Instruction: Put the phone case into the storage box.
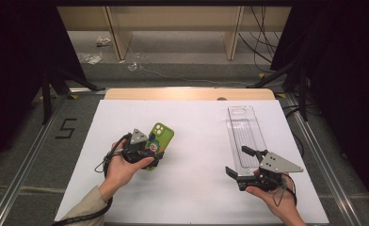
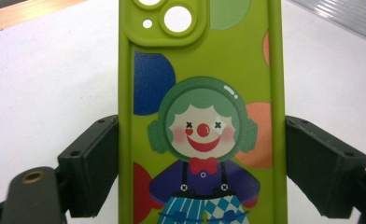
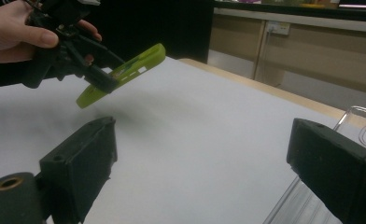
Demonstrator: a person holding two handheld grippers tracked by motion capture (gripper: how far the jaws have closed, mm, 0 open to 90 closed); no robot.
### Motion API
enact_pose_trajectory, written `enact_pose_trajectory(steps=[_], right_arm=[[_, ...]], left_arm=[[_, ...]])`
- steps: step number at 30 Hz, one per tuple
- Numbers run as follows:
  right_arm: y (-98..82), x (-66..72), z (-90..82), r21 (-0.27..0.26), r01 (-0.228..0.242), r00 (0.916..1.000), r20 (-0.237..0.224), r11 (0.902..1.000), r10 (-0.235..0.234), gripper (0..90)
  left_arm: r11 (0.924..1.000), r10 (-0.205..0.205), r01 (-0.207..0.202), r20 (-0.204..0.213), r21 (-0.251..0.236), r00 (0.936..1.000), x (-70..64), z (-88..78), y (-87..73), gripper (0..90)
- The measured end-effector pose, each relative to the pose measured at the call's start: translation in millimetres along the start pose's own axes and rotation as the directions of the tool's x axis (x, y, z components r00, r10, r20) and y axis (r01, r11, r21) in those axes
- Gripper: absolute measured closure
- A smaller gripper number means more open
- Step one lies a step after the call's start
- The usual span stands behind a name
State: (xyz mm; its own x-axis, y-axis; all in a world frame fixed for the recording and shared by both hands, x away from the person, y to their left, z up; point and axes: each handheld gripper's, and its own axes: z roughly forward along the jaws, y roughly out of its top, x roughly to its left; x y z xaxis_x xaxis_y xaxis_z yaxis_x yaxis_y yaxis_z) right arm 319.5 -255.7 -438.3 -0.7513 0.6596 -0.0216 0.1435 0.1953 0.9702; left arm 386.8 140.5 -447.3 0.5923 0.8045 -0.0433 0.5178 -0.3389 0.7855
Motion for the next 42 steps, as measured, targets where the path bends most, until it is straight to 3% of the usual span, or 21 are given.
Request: enact_pose_trajectory(steps=[13,42], right_arm=[[8.6,4.5,11.7,-0.014,-0.013,0.9998,-0.017,0.9998,0.013,9.6],[26.7,12.3,46.8,-0.021,-0.044,0.9974,-0.059,0.9988,0.042,9.6]], left_arm=[[0.9975,0.038,-0.036,0.027,-0.06,0.9989,-13.9,-6.1,-7.1,16.1],[0.987,0.137,-0.129,0.079,-0.096,0.9875,-49.8,-7.9,-11.2,16.1]])
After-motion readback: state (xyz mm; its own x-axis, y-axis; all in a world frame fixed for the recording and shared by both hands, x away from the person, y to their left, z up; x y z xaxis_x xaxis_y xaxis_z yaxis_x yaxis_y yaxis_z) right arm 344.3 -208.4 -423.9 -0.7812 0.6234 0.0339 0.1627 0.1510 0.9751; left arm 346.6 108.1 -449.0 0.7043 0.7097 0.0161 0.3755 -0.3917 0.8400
